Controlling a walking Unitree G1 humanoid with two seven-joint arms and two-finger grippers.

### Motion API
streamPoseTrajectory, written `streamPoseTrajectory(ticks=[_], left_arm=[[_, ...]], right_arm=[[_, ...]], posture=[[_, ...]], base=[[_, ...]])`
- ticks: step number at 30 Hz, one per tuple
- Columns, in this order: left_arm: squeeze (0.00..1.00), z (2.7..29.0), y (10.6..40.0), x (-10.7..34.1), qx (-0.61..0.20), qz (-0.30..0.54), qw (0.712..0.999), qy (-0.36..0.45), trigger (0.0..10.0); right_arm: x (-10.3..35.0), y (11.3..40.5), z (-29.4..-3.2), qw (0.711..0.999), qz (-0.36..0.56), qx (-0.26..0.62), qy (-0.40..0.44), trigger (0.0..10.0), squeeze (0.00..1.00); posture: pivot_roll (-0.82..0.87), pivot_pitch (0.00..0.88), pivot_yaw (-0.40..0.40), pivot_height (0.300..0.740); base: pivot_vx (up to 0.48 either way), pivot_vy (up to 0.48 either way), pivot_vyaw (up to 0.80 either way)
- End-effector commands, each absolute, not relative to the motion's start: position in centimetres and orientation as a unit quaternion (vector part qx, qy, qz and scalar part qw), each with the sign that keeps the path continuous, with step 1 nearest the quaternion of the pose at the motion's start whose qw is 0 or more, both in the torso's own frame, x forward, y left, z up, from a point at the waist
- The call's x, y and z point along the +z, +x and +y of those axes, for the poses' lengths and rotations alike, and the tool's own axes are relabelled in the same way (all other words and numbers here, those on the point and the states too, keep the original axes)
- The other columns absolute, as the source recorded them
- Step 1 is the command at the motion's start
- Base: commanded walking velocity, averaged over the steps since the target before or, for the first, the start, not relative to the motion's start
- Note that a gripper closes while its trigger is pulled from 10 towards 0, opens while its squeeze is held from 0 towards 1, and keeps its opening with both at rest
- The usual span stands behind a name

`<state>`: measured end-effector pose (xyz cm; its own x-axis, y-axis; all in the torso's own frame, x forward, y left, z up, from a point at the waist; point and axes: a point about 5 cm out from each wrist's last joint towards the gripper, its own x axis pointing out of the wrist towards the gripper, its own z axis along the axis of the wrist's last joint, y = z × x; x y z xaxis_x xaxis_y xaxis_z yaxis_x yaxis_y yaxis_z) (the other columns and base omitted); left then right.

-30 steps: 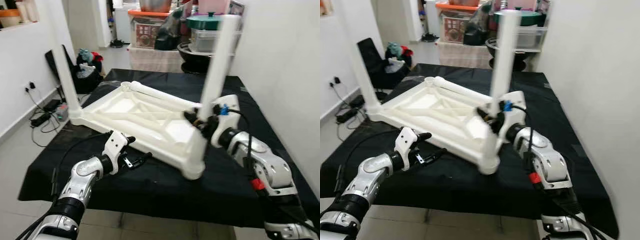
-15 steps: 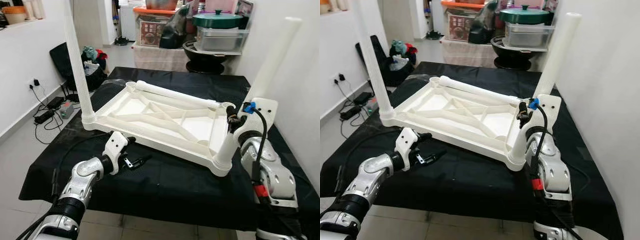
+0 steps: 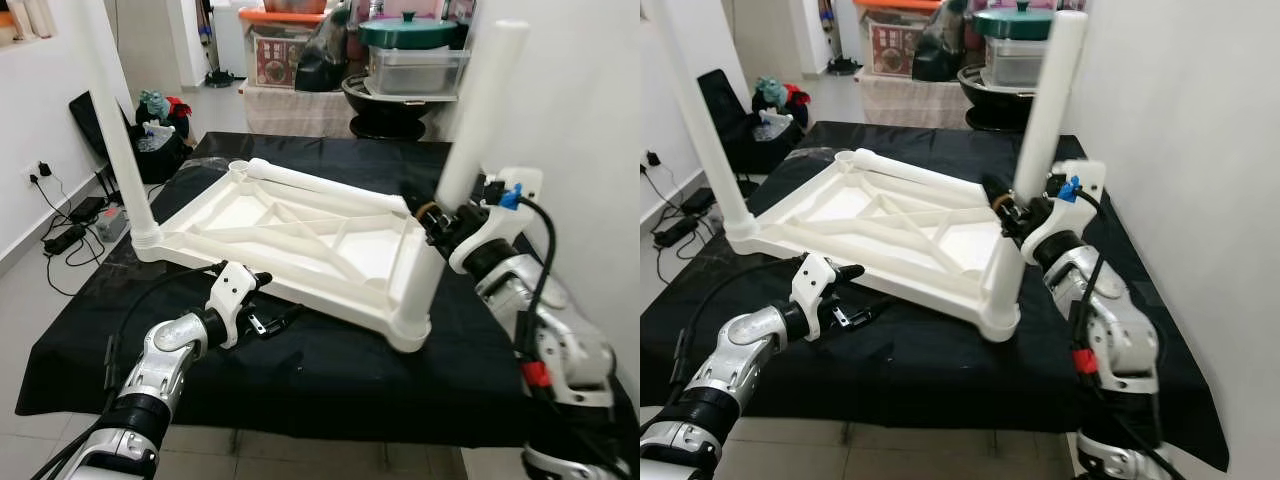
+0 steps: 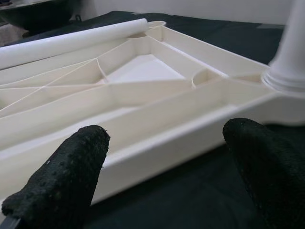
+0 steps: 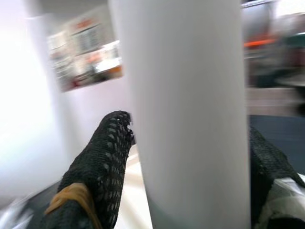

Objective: Building children table

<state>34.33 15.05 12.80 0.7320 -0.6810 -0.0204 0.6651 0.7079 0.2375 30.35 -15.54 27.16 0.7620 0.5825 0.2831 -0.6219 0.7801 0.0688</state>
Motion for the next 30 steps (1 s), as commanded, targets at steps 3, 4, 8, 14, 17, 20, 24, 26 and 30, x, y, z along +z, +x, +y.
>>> streamPoseTrajectory(ticks=[3,4,8,14,17,20,24,26,30], left_arm=[[0.00,15.3,34.2,12.6,-0.366,-0.028,0.922,0.120,10.0],[0.00,15.3,34.2,12.6,-0.366,-0.029,0.922,0.121,10.0],[0.00,15.3,34.2,12.5,-0.365,-0.028,0.923,0.122,10.0],[0.00,15.5,34.2,12.5,-0.365,-0.026,0.923,0.123,10.0],[0.00,15.5,34.2,12.5,-0.365,-0.026,0.923,0.124,10.0],[0.00,15.3,34.3,12.6,-0.366,-0.028,0.922,0.123,10.0],[0.00,15.3,34.3,12.6,-0.365,-0.029,0.922,0.123,10.0],[0.00,15.2,34.3,12.6,-0.364,-0.030,0.923,0.123,10.0],[0.00,15.1,34.3,12.6,-0.367,-0.029,0.922,0.122,10.0]], right_arm=[[27.0,29.6,-13.4,0.901,-0.113,0.416,0.049,10.0,0.00],[26.6,30.0,-13.4,0.907,-0.106,0.406,0.043,7.3,0.00],[25.0,31.6,-14.2,0.937,-0.075,0.341,0.015,0.0,0.00],[23.2,33.3,-16.6,0.975,-0.030,0.218,-0.004,0.0,0.00],[22.5,33.8,-17.7,0.986,-0.013,0.165,-0.014,0.0,0.00],[21.5,34.3,-22.1,1.000,0.010,-0.022,0.014,0.0,0.00],[20.5,33.5,-25.4,0.985,0.023,-0.161,0.060,0.0,0.00],[19.5,32.7,-25.6,0.974,0.031,-0.213,0.067,0.0,0.00],[19.0,32.8,-23.2,0.983,0.036,-0.166,0.075,0.0,0.00]], posture=[[0.04,0.000,-0.044,0.740],[0.04,0.000,-0.044,0.740],[0.05,0.000,-0.046,0.740],[0.04,0.000,-0.040,0.740],[0.04,0.000,-0.038,0.740],[0.04,0.000,-0.038,0.740],[0.03,0.000,-0.038,0.740],[0.03,0.000,-0.036,0.740],[0.03,0.000,-0.030,0.740]], base=[[0.000,0.000,0.00],[0.000,0.000,0.00],[0.000,0.000,0.00],[0.000,0.000,0.00],[0.000,0.000,0.00],[0.000,0.000,0.00],[0.000,0.000,0.00],[0.000,0.000,0.00],[0.000,0.000,0.00]])
